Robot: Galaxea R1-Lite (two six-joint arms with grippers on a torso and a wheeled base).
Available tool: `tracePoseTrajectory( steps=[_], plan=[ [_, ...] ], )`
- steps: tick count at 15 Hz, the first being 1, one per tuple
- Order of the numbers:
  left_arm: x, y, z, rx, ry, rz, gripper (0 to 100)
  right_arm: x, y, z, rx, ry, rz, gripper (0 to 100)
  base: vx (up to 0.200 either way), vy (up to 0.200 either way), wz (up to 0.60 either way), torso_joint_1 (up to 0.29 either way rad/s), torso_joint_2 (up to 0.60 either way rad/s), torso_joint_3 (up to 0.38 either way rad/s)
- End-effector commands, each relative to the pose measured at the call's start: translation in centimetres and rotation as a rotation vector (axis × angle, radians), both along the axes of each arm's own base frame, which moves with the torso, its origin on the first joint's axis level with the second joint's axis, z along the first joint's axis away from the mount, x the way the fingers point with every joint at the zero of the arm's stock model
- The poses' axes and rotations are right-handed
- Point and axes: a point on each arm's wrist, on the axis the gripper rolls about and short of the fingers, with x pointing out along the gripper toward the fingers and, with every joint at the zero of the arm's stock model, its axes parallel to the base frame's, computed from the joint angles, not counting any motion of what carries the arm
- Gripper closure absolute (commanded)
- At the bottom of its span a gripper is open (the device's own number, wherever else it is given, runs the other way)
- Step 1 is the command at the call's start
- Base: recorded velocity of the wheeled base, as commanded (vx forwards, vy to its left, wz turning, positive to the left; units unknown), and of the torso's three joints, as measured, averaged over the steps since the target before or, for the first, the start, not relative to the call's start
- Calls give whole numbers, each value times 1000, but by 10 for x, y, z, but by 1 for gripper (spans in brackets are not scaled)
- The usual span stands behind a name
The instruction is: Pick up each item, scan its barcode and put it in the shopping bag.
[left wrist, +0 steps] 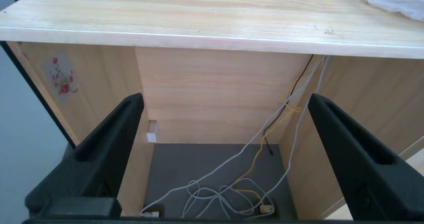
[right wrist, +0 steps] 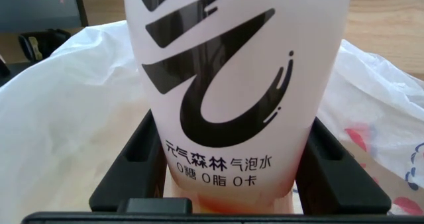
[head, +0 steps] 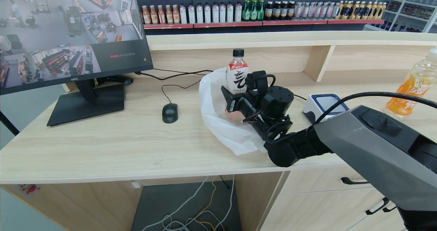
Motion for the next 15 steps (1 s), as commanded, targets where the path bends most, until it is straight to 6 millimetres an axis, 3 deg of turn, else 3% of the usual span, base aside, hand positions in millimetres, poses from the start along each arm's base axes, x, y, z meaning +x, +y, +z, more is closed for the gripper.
tracePoseTrajectory(
  steps=[1, 15],
  plan=[
    [0, 0, 0, 0, 2, 0, 0, 0, 0, -1, -2, 3, 0, 100, 0, 0, 0, 0, 0, 0],
    [0, 0, 0, 9, 2, 0, 0, -2, -2, -13, -55, 27, -18, 100, 0, 0, 0, 0, 0, 0]
  ],
)
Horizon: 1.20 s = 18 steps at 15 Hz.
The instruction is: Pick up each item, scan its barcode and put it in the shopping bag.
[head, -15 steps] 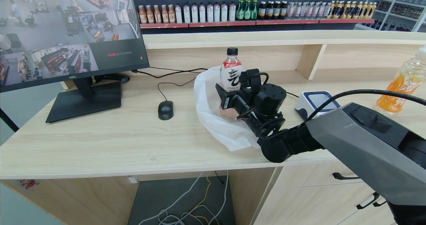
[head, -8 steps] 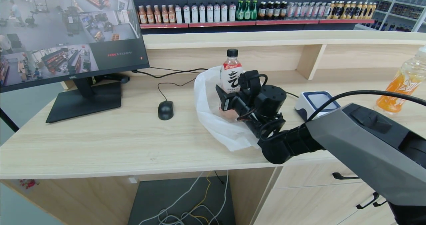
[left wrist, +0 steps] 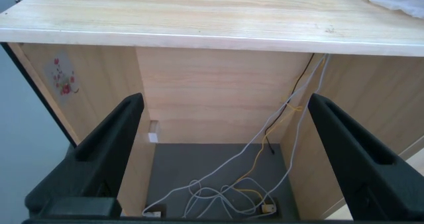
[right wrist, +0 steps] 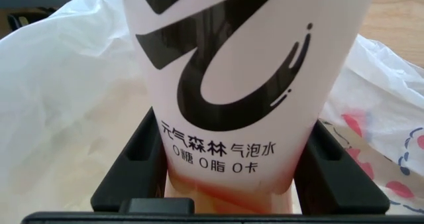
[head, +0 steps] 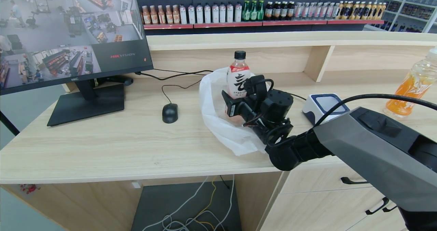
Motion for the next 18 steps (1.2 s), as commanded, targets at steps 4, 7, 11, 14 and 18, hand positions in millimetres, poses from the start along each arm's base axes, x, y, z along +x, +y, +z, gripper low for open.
tracePoseTrajectory(
  steps=[4, 7, 11, 14, 18],
  plan=[
    [0, 0, 0, -2, 0, -1, 0, -4, -3, -10, -24, 38, 2, 100, 0, 0, 0, 0, 0, 0],
    [0, 0, 0, -2, 0, 1, 0, -5, -4, -12, -25, 33, 2, 100, 0, 0, 0, 0, 0, 0],
    [0, 0, 0, -4, 0, 1, 0, -7, -4, -8, -9, 18, 2, 0, 0, 0, 0, 0, 0, 0],
    [0, 0, 0, -2, 0, 1, 0, -7, -4, -8, 4, 6, 3, 0, 0, 0, 0, 0, 0, 0],
    [0, 0, 0, -2, 0, 1, 0, -8, -5, -9, 7, 9, 4, 0, 0, 0, 0, 0, 0, 0]
  ],
)
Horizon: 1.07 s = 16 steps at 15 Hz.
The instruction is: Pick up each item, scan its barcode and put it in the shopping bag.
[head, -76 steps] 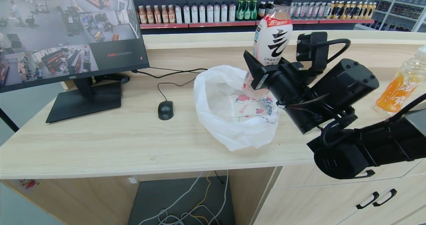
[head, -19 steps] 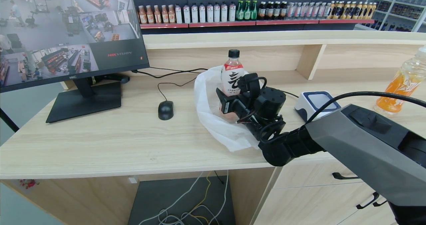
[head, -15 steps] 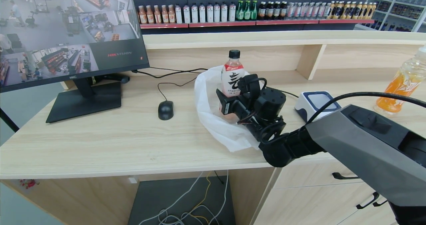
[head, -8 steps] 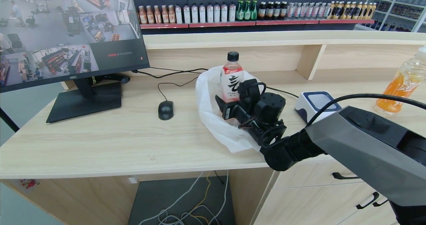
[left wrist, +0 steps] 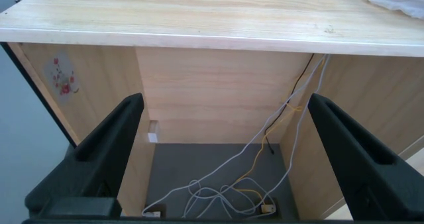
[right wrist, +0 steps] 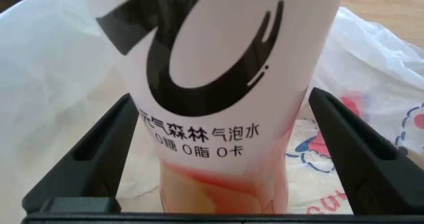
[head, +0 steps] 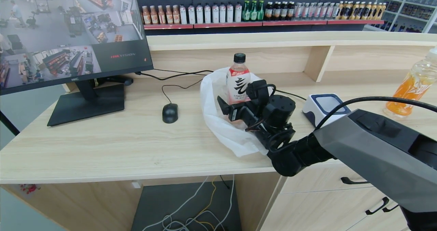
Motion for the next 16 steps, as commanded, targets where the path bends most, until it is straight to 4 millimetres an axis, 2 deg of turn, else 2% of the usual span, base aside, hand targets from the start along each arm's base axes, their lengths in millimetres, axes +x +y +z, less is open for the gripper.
tracePoseTrajectory(
  steps=[1, 3, 10, 13, 16],
  plan=[
    [0, 0, 0, 0, 0, 1, 0, 0, 0, 0, 3, -7, 0, 0, 0, 0, 0, 0, 0, 0],
    [0, 0, 0, 0, 0, 1, 0, -1, -1, 1, 9, -15, -1, 0, 0, 0, 0, 0, 0, 0],
    [0, 0, 0, 0, 0, 1, 0, -14, -9, 23, 20, -39, -12, 0, 0, 0, 0, 0, 0, 0],
    [0, 0, 0, 0, 0, 1, 0, -30, -19, 29, 16, -36, -12, 0, 0, 0, 0, 0, 0, 0],
    [0, 0, 0, 0, 0, 1, 0, -57, -32, 44, 34, -58, -2, 0, 0, 0, 0, 0, 0, 0]
  ],
)
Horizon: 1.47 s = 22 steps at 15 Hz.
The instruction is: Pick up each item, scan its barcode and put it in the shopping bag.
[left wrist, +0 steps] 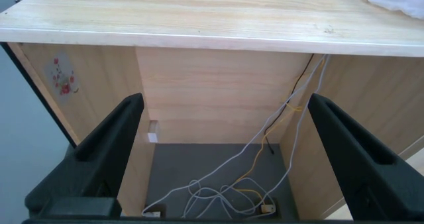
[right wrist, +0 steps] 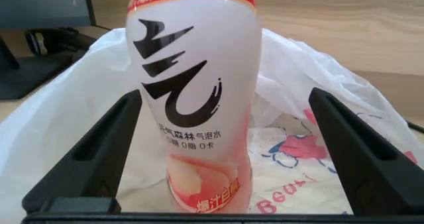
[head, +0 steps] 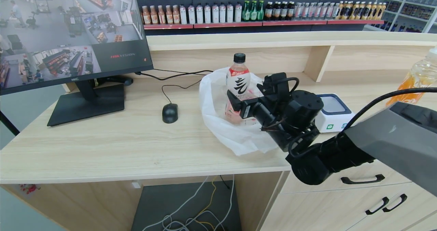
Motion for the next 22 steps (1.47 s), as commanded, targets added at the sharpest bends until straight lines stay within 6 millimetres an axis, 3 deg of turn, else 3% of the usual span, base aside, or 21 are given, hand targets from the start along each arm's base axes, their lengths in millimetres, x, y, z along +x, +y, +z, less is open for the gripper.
tracePoseTrajectory(
  steps=[1, 4, 6, 9, 13, 15, 19, 22],
  plan=[
    [0, 0, 0, 0, 0, 1, 0, -26, -8, 16, 16, -24, 19, 0, 0, 0, 0, 0, 0, 0],
    [0, 0, 0, 0, 0, 1, 0, -52, -19, 17, 17, -26, 34, 0, 0, 0, 0, 0, 0, 0],
    [0, 0, 0, 0, 0, 1, 0, -81, -19, 12, 38, -41, 84, 0, 0, 0, 0, 0, 0, 0],
    [0, 0, 0, -2, 0, 1, 0, -106, -23, 2, 8, 21, 125, 0, 0, 0, 0, 0, 0, 0],
    [0, 0, 0, -2, 0, 1, 0, -118, -18, 7, 21, 15, 135, 0, 0, 0, 0, 0, 0, 0],
    [0, 0, 0, -2, 0, 1, 0, -122, -13, 9, 37, 15, 124, 0, -200, 0, 0, 2, 2, 2],
    [0, 0, 0, 1, 0, 1, 0, -126, -17, 6, 23, 30, 121, 0, -50, 0, 0, 5, 1, 1],
    [0, 0, 0, 0, 0, 1, 0, -119, -21, 3, 22, 39, 72, 0, 0, 0, 0, 0, 0, 0]
  ],
)
